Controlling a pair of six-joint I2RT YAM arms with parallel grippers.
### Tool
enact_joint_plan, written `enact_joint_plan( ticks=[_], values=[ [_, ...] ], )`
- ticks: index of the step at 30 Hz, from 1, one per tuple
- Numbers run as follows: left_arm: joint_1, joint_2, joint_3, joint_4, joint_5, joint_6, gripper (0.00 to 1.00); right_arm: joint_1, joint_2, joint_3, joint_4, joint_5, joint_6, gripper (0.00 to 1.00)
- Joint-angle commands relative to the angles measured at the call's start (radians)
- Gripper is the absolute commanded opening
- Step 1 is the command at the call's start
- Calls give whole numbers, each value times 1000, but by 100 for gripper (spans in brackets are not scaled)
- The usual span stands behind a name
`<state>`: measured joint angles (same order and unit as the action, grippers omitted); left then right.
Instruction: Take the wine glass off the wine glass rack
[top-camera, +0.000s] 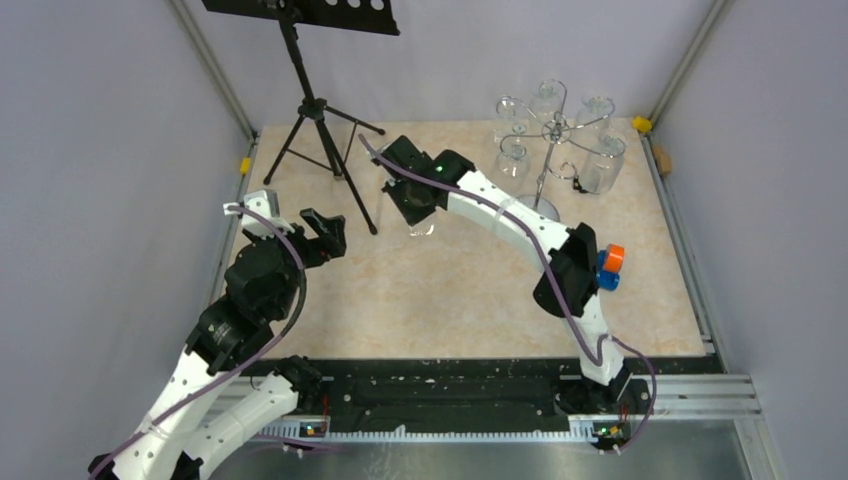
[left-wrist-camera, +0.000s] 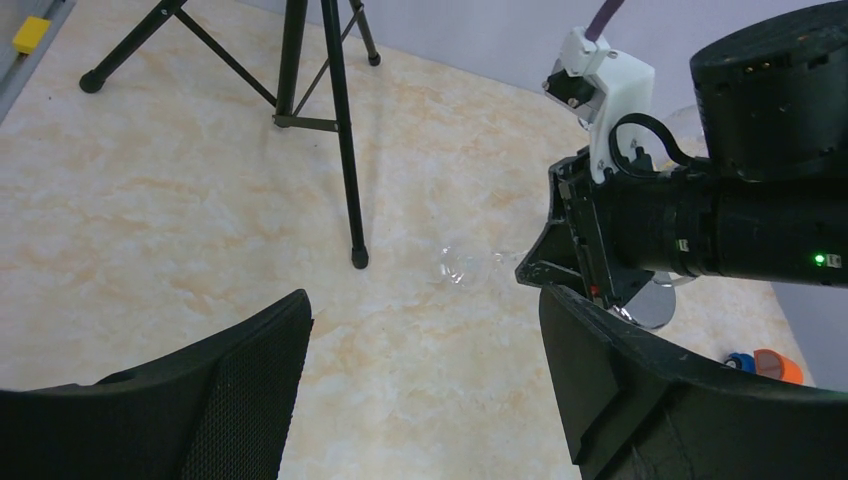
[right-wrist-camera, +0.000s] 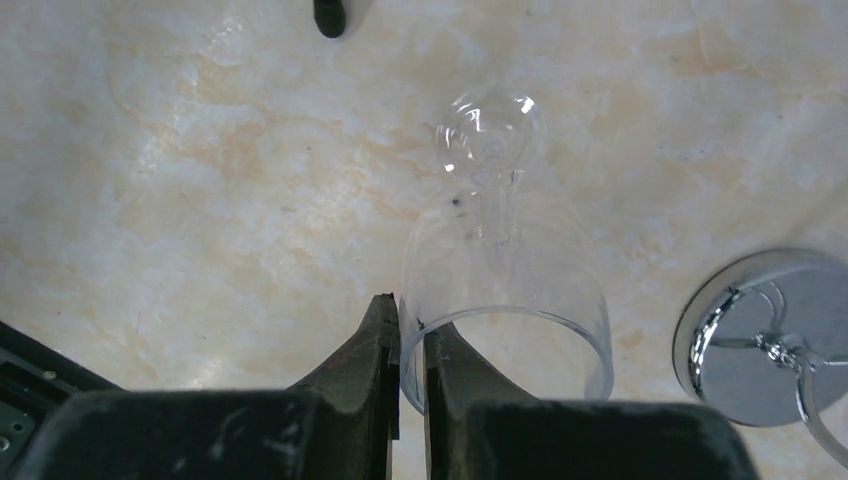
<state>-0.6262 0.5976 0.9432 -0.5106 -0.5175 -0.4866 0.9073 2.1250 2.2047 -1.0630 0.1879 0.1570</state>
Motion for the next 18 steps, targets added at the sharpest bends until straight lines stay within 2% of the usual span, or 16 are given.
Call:
enact_joint_plan(
  ticks=[1, 5, 12, 14, 18],
  values=[
    [5, -18, -13, 3, -22, 24, 87, 2, 63, 143, -4, -61, -9, 0],
    [9, -24, -20, 17, -17, 16, 87, 1, 118, 232, -40, -79, -1, 0],
    [14, 5, -15, 34, 12, 13, 87, -2, 155, 254, -32, -73, 8, 0],
    [16, 8, -16, 45, 21, 10, 87, -4, 159, 254, -27, -68, 9, 5],
    [19, 26, -6, 53, 37, 14, 87, -9, 161, 258, -12, -47, 9, 24]
  ],
)
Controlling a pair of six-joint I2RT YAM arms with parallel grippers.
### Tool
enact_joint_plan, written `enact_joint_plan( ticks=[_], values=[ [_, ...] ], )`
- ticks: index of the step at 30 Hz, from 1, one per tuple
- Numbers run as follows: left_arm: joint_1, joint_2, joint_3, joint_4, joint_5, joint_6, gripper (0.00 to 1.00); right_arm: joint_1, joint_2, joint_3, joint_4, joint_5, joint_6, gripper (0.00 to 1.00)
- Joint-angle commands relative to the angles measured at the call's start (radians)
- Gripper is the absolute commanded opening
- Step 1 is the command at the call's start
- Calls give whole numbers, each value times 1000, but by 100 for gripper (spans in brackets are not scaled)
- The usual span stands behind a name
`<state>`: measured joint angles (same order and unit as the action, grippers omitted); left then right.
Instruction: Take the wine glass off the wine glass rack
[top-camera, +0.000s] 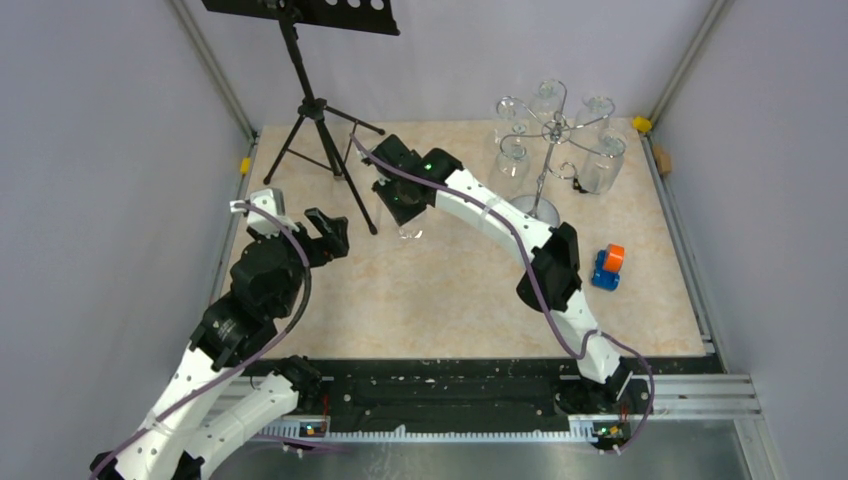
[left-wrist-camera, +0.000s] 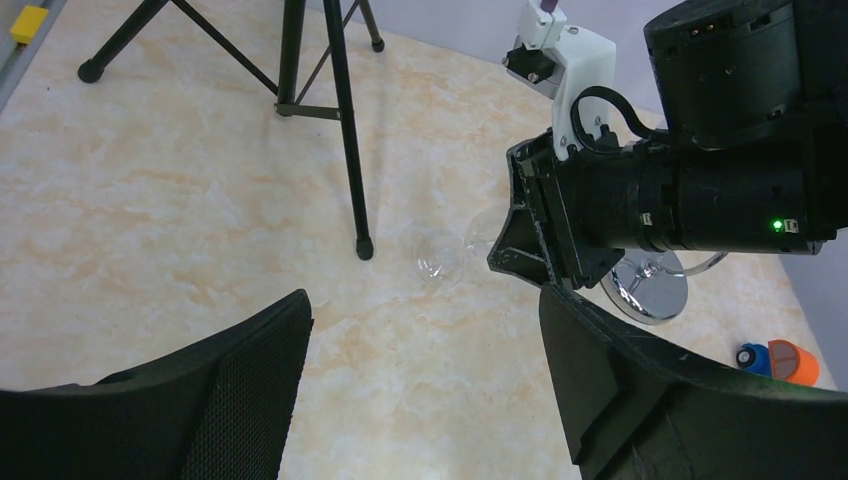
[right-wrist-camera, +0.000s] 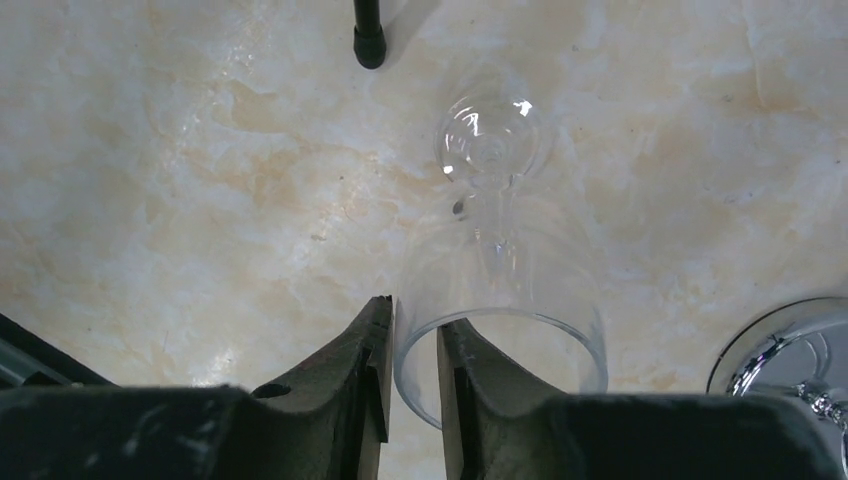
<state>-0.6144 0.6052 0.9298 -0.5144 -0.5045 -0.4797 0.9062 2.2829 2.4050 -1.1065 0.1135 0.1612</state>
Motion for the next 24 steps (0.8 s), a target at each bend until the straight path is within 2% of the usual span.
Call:
enact_joint_plan(
  ticks=[1, 8, 24],
  values=[
    [8, 23, 11, 57, 25, 8, 87, -9, -1, 55, 44, 30, 5, 27],
    [11, 14, 16, 74, 30, 4, 87, -22, -14, 71, 134, 54, -8, 40],
    [16, 24, 24, 68, 36, 23, 87, -55, 21, 89, 183, 45, -29, 46]
  ],
)
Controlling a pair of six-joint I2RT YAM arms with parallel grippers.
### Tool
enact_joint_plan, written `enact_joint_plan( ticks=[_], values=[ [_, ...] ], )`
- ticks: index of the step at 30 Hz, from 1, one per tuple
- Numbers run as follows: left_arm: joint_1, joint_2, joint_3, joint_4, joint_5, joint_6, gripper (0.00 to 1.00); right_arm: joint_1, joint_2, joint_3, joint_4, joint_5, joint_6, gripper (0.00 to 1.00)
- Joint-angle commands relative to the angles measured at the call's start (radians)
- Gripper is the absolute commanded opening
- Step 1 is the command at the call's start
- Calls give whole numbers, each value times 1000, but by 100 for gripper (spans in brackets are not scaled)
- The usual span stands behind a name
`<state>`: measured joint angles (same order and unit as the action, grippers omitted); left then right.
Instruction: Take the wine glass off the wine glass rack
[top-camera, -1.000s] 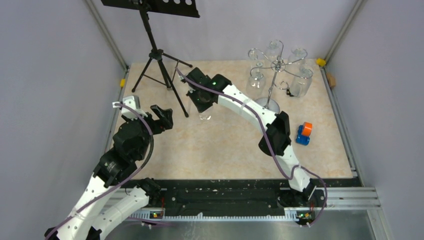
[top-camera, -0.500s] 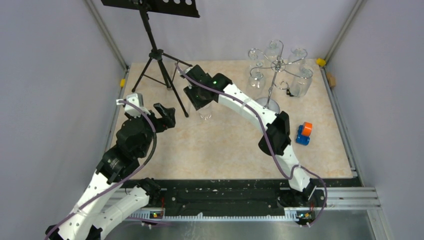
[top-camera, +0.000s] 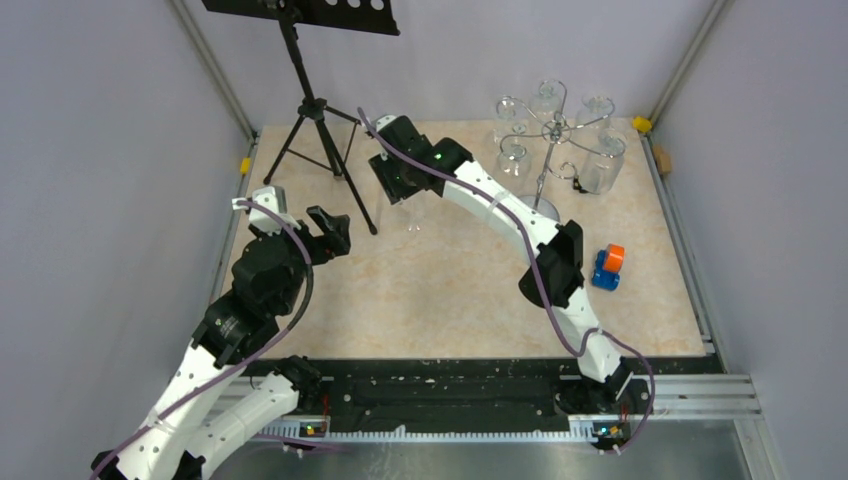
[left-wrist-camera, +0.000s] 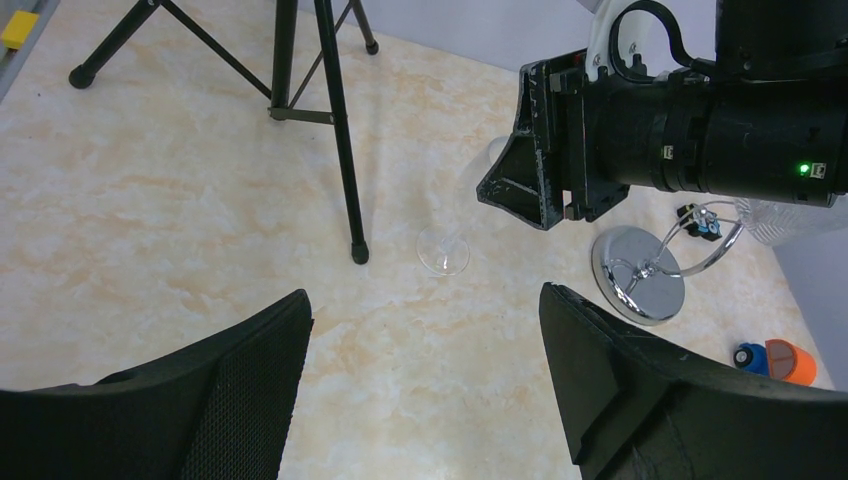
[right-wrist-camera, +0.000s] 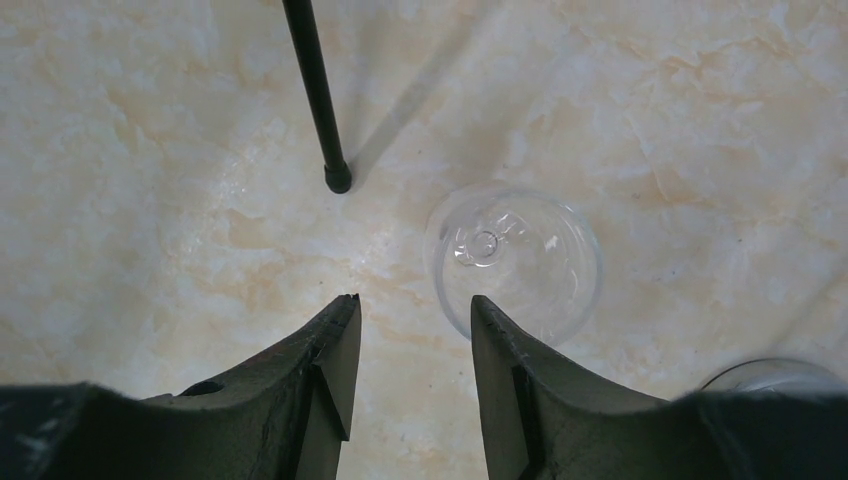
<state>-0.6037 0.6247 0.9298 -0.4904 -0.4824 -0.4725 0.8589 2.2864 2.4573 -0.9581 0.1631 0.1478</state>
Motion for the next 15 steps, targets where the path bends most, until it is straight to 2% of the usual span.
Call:
enact_joint_plan(
  ticks=[1, 9, 15],
  values=[
    [6, 3, 24, 44, 16, 17, 87, -8, 16, 36, 36, -4, -16, 46],
    [8, -4, 20, 49, 28, 25, 88, -9, -29, 44, 41, 2, -12, 45],
    [8, -24, 19, 64, 114, 39, 89, -7, -200, -5, 93, -111, 36, 49]
  ],
)
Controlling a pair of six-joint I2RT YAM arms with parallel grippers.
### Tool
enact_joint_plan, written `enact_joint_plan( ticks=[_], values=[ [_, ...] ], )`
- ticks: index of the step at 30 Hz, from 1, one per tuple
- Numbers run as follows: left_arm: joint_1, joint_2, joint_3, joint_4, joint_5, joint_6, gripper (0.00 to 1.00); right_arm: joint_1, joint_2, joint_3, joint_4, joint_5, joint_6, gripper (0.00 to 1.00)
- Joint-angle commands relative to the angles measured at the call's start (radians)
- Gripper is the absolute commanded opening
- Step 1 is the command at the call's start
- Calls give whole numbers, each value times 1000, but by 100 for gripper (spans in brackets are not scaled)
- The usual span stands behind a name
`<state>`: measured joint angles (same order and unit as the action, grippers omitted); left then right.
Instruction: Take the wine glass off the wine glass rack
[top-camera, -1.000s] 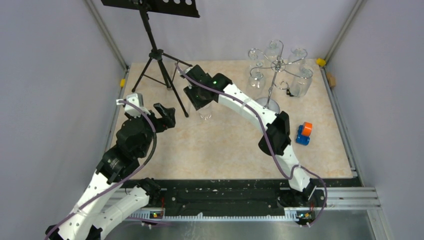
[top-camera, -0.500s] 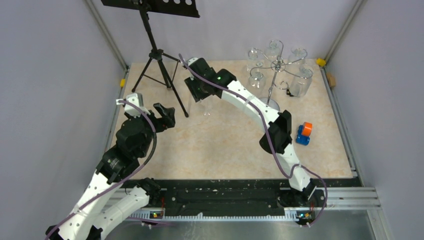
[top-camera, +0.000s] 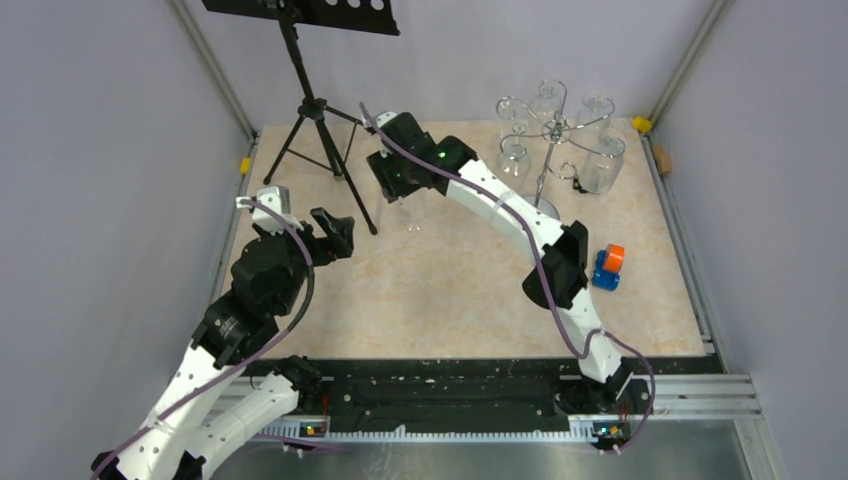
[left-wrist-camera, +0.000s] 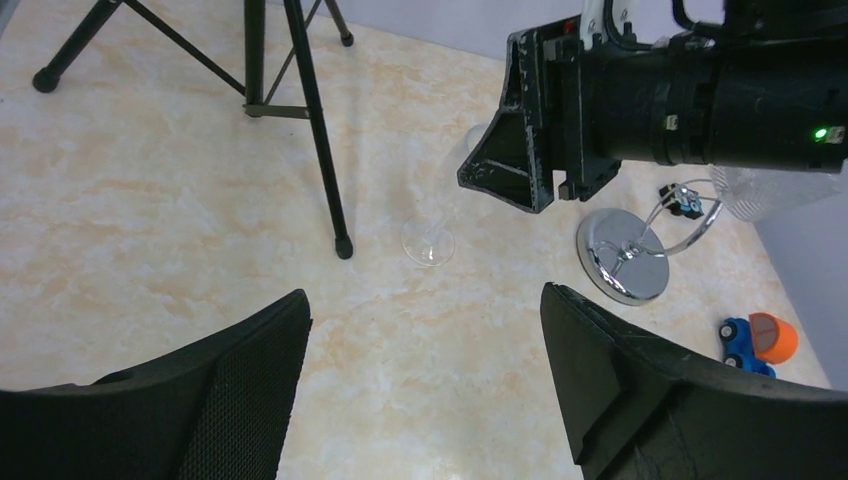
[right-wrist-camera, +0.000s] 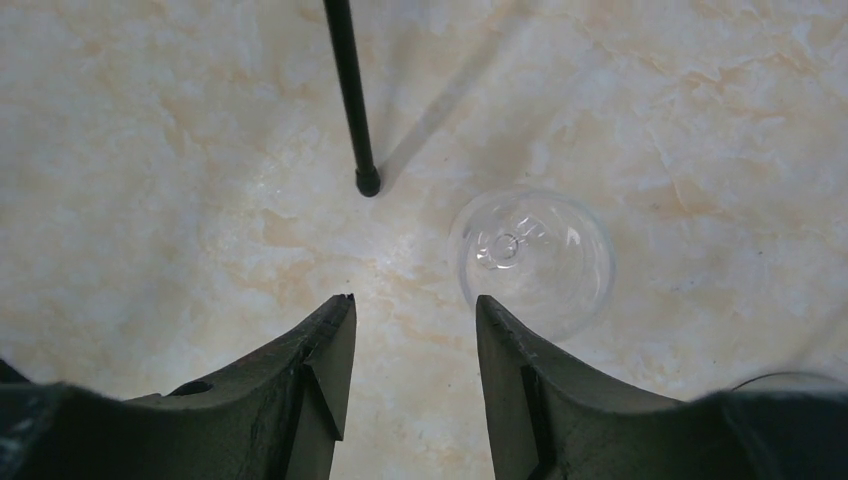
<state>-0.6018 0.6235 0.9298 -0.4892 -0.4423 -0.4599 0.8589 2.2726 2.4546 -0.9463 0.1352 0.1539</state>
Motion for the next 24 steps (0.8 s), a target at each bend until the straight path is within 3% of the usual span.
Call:
enact_joint_plan(
  ticks=[1, 9, 13, 18, 24],
  values=[
    [6, -28, 16, 71, 99, 30, 89, -7, -234, -35, 104, -104, 44, 50],
    [5, -56, 21, 108, 268, 54, 98, -8, -626, -320, 232, -141, 149, 56],
    [6, -52, 27, 108, 367, 41, 98, -9, -749, -374, 206, 71, 193, 65],
    [6, -36, 21, 78, 417, 24, 99, -21, -812, -381, 136, 360, 258, 68],
    [5, -11, 26, 59, 507, 26, 99, -69, -863, -459, 70, 511, 391, 68]
  ],
)
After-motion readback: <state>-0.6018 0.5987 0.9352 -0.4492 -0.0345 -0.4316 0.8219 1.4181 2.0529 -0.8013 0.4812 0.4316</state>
